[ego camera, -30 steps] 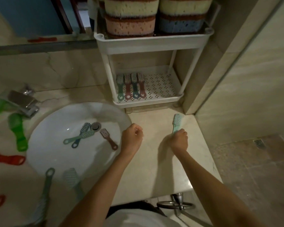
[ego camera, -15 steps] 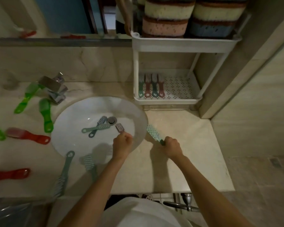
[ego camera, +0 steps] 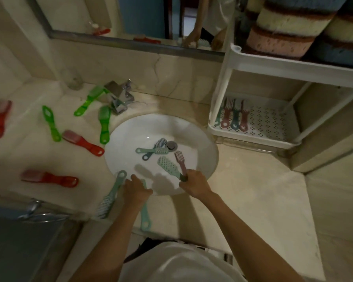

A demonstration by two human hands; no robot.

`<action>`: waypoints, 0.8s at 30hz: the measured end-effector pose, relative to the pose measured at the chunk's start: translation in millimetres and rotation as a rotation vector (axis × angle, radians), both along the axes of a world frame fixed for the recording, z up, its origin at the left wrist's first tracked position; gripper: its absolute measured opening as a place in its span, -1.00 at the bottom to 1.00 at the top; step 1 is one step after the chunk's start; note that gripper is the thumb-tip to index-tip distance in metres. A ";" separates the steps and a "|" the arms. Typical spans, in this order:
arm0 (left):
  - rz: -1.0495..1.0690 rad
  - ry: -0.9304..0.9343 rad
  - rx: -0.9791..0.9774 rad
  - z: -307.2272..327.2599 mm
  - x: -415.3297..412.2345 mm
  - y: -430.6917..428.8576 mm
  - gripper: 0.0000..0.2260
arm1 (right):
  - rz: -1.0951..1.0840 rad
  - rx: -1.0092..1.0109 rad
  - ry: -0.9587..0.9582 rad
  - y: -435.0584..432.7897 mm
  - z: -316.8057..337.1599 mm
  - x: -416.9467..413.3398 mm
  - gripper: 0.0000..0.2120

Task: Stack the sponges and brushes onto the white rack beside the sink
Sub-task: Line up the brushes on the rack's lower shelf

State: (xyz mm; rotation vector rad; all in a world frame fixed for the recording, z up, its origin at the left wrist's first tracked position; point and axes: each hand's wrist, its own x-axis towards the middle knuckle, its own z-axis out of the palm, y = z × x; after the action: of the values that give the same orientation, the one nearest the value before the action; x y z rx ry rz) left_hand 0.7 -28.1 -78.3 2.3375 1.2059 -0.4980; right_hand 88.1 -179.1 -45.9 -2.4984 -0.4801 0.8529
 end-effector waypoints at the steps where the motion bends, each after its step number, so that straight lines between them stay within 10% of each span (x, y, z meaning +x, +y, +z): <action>1: -0.007 -0.003 0.011 -2.7 -1.5 -3.2 -0.34 | 0.005 -0.002 -0.001 0.6 -0.2 0.4 -0.61; 24: -0.289 -0.570 -0.368 79.9 171.5 -110.6 -0.68 | -0.547 0.103 -0.224 -103.6 26.7 72.5 -0.83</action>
State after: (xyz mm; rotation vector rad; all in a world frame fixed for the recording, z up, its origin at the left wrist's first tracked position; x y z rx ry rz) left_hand 172.2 -138.7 1.6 2.1221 0.4720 -0.1068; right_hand 160.6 -282.7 -19.2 -2.4515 0.0973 0.3286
